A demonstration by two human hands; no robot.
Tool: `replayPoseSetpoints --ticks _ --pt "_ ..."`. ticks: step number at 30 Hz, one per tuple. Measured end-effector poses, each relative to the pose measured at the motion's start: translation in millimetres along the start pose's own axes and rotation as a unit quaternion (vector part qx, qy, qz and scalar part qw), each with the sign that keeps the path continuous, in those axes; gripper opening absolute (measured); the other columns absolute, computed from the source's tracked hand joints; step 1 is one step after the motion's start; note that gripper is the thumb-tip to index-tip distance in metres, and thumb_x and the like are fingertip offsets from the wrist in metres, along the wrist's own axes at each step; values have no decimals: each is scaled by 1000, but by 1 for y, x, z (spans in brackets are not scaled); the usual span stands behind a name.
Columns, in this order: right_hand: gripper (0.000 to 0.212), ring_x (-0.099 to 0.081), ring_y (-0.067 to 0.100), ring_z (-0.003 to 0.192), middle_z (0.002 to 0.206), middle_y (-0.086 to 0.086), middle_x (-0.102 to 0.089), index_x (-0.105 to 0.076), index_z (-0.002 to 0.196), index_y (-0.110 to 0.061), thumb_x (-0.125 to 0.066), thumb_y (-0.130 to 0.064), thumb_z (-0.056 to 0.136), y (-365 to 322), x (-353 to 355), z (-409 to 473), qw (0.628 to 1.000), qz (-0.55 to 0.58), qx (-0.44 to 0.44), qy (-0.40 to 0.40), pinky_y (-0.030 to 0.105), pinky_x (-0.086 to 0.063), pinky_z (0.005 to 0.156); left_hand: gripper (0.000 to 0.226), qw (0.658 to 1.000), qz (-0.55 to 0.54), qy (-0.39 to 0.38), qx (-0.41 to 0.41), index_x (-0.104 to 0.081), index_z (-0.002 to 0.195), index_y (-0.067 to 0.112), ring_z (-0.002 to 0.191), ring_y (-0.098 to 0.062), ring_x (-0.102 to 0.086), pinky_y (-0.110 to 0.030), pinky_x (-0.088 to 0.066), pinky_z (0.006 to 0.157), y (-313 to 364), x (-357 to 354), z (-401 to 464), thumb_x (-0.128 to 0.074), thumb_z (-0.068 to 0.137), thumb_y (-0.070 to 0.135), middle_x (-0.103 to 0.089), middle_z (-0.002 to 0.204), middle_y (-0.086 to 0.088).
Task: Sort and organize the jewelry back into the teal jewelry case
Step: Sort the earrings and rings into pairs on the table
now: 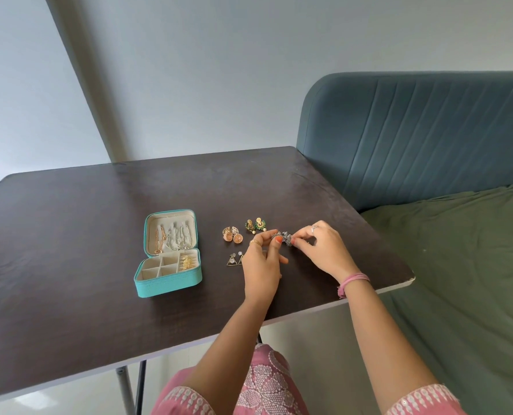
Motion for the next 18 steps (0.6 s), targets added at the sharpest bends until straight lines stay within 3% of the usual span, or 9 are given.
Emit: replayPoseSetpoints --ticks 4,7,9,13,18 --pt "15 -63 11 90 94 -7 -69 -74 96 -19 -67 -28 87 10 5 2 989 136 -63 9 25 -51 81 14 1000 13 -1 0 -60 109 23 51 0 -56 -19 -43 43 -1 0 0 -54 97 25 -64 66 -1" --pt "18 -61 7 74 86 -6 -68 -71 101 -16 -64 -28 90 11 5 0 970 220 -105 -14 13 -46 61 17 999 30 -11 -4 -61 112 22 50 0 -55 -22 -46 47 -2 -1 -1 -54 96 25 -64 65 1" --pt "15 -57 7 70 84 -4 -66 -70 100 -17 -63 -27 91 12 4 0 960 253 -122 -21 14 -40 55 20 999 46 -26 2 -60 115 23 50 -4 -55 -26 -50 50 -2 -4 -1 -55 95 23 -64 63 4" --pt "15 -56 7 71 87 -5 -67 -70 101 -18 -62 -27 91 11 3 -2 946 290 -139 -32 19 -40 56 30 995 83 -52 9 -56 122 22 53 -1 -59 -31 -55 61 -3 -7 -2 -59 92 23 -67 68 7" --pt "6 -60 8 80 90 -7 -69 -68 92 -29 -62 -29 92 6 1 -10 951 289 -106 -41 17 -44 65 32 995 88 -53 -3 -60 118 19 50 1 -60 -29 -56 63 0 -7 -1 -64 89 33 -70 72 2"
Point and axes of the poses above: each hand's wrist, its own z-axis towards the middle knuckle, its own x-axis out of the back of the hand, y = z × x, the point moved 5 cm from there along z, towards the middle knuckle
